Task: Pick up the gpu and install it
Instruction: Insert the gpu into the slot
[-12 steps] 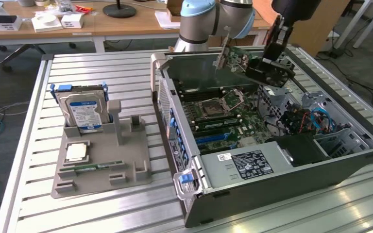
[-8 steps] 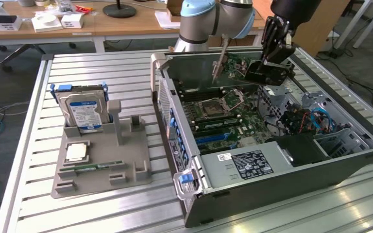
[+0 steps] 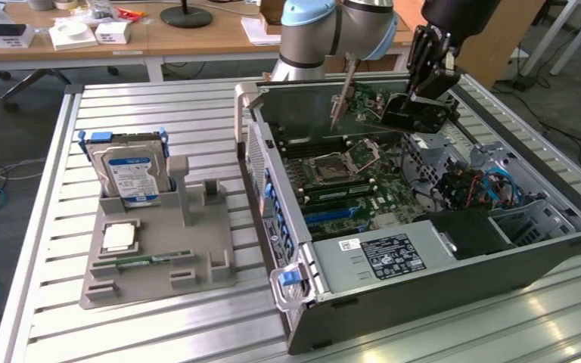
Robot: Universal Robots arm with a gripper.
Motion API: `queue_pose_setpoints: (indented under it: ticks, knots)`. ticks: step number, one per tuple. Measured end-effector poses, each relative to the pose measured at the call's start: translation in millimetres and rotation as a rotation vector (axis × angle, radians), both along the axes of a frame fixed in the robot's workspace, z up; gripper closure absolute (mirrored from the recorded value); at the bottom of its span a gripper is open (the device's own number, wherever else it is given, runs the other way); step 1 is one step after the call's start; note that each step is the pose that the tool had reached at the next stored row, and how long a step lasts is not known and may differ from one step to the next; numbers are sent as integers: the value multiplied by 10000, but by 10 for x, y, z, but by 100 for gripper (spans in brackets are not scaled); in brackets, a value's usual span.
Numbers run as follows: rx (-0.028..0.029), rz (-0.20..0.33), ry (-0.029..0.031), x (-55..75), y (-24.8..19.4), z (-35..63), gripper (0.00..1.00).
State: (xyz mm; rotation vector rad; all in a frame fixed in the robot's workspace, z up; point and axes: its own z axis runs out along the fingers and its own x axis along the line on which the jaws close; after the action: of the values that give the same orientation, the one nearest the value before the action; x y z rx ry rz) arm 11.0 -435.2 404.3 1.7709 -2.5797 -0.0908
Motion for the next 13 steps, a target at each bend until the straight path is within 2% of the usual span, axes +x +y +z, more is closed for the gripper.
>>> queue_pose_setpoints:
  ticks: [3, 10, 13]
  knots:
    - [0, 63, 0, 0, 0, 0, 74]
    - [-1, 573, 0, 0, 0, 0, 74]
    - [-18, 770, 1, 0, 0, -1, 74]
